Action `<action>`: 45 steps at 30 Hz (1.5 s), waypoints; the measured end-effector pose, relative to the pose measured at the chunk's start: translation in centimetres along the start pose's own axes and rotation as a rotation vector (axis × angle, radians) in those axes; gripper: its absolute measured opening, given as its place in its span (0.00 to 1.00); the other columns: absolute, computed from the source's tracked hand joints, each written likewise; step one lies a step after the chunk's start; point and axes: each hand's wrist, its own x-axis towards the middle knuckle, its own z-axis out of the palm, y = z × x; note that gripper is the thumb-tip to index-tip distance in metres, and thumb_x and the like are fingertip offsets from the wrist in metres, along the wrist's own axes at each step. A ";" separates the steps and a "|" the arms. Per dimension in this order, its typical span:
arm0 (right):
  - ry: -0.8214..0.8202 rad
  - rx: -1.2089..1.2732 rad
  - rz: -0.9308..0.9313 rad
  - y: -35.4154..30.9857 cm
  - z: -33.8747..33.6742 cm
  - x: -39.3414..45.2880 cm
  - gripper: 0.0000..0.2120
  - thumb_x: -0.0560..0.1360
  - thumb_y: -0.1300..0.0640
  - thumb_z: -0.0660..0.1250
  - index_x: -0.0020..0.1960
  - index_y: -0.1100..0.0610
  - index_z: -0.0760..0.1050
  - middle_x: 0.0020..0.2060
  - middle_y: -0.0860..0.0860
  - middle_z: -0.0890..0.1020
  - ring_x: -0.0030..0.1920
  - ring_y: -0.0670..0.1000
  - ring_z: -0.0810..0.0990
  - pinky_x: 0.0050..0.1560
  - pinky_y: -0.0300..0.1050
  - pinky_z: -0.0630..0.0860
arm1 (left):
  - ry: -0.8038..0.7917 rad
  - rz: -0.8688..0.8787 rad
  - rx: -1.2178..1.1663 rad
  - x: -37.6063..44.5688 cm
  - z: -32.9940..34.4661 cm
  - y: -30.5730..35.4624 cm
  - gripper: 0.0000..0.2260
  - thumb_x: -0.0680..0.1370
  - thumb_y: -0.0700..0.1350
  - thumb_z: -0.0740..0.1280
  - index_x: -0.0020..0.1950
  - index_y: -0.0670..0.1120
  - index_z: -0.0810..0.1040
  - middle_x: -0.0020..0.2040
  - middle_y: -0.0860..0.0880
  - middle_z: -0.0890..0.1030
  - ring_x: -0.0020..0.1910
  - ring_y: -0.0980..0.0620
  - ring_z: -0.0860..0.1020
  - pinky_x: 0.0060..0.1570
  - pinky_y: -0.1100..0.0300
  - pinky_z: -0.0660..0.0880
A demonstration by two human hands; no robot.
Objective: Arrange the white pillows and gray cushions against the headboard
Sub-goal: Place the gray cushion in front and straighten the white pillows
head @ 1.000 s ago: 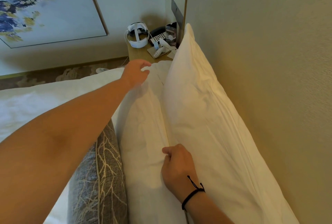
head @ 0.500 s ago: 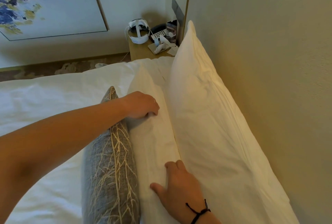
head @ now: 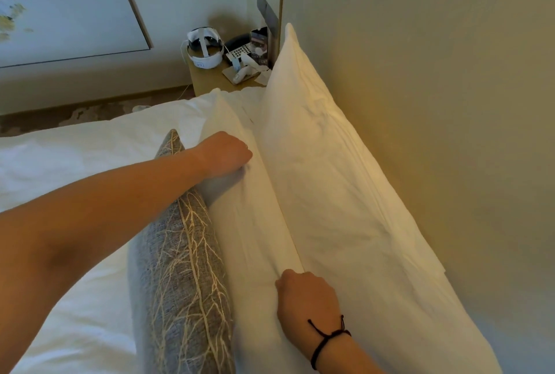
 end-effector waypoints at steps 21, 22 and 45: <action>-0.098 0.005 0.007 4.4 -0.4 -9.1 0.18 0.74 0.34 0.61 0.49 0.49 0.70 0.38 0.44 0.74 0.40 0.49 0.74 0.38 0.44 0.68 | 0.206 -0.130 -0.344 -7.0 -1.0 9.5 0.11 0.79 0.50 0.59 0.54 0.52 0.80 0.47 0.51 0.81 0.40 0.49 0.75 0.41 0.55 0.70; -0.050 -0.014 -0.024 3.9 -0.9 -8.9 0.18 0.75 0.34 0.61 0.53 0.48 0.71 0.41 0.44 0.76 0.41 0.48 0.75 0.39 0.43 0.70 | 0.271 -0.167 -0.394 -7.9 -1.0 9.7 0.12 0.79 0.52 0.60 0.55 0.52 0.81 0.49 0.50 0.83 0.43 0.48 0.78 0.47 0.54 0.71; -0.274 -0.960 -0.814 -22.2 3.9 9.5 0.32 0.76 0.33 0.53 0.75 0.48 0.63 0.78 0.51 0.58 0.78 0.59 0.46 0.71 0.70 0.34 | 0.434 -1.472 -1.950 -24.8 15.6 21.7 0.42 0.68 0.78 0.55 0.77 0.61 0.58 0.76 0.51 0.65 0.73 0.47 0.67 0.70 0.42 0.65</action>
